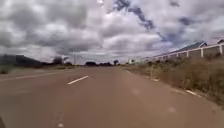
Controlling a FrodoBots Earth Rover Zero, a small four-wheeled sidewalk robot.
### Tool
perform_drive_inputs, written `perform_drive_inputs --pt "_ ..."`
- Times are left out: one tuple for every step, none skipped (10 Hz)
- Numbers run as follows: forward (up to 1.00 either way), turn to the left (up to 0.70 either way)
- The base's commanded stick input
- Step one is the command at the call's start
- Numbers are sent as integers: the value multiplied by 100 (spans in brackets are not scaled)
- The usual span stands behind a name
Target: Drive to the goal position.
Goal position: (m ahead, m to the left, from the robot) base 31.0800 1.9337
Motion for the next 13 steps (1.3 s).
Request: perform_drive_inputs --pt "85 -16" --pt "85 -34" --pt "85 -34" --pt "85 -34" --pt "85 -32" --pt "85 0" --pt "85 0" --pt "85 0" --pt "85 0" --pt "85 0" --pt "85 0" --pt "85 0" --pt "85 0"
